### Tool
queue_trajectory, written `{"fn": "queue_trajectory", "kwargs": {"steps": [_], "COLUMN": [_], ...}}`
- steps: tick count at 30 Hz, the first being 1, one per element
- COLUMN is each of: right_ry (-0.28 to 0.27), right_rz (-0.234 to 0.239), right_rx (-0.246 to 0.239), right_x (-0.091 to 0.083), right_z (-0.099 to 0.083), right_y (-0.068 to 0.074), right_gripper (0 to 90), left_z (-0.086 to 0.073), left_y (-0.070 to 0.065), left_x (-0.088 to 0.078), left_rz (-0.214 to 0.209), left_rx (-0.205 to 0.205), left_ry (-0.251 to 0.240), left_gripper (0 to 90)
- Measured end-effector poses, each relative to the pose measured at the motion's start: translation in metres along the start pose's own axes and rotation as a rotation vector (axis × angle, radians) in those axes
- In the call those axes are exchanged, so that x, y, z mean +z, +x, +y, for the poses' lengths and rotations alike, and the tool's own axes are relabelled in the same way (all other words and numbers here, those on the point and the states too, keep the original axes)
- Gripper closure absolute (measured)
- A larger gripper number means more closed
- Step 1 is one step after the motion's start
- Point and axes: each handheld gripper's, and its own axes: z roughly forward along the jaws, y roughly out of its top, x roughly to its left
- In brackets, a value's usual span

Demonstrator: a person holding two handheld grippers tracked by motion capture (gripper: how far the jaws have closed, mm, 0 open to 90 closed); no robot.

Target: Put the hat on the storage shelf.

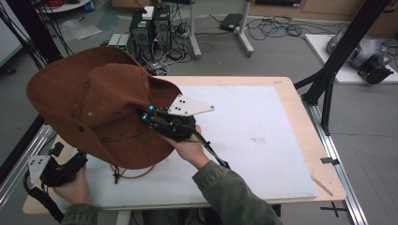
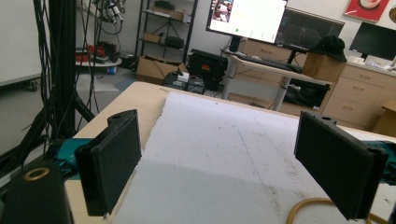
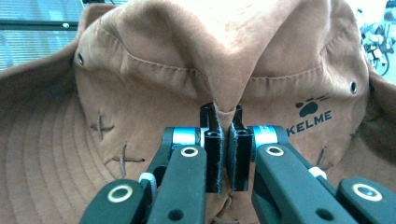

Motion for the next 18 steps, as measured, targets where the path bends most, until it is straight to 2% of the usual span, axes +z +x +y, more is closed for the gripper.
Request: {"fn": "queue_trajectory", "kwargs": {"steps": [2, 5, 7, 12, 15, 18], "right_ry": [0.0, 0.007, 0.002, 0.037, 0.019, 0.037], "right_rz": [0.007, 0.015, 0.036, 0.028, 0.042, 0.047], "right_rx": [0.012, -0.011, -0.017, -0.012, -0.023, -0.009], "right_x": [-0.0006, -0.0005, 0.0, 0.0036, 0.0011, 0.0001], "right_z": [-0.0041, -0.0055, -0.0048, -0.0079, -0.0055, -0.005], "right_y": [-0.0014, -0.0005, 0.0009, 0.0017, 0.0026, 0.0008], "right_gripper": [86.8, 85.8, 84.8, 82.5, 74.5, 57.2], "left_z": [-0.0001, -0.0006, -0.0009, -0.0007, -0.0011, -0.0012], "left_y": [0.0003, 0.0005, 0.0007, 0.0007, 0.0008, 0.0001], "left_x": [-0.0002, 0.0003, 0.0006, 0.0, 0.0005, 0.0006], "left_rz": [0.001, 0.001, 0.002, 0.0, 0.001, 0.002], "left_rx": [0.001, -0.003, -0.004, 0.0, 0.001, 0.004], "left_ry": [0.001, 0.002, 0.003, 0.005, 0.007, 0.008], "left_gripper": [15.0, 15.0, 15.0, 15.0, 15.0, 15.0]}}
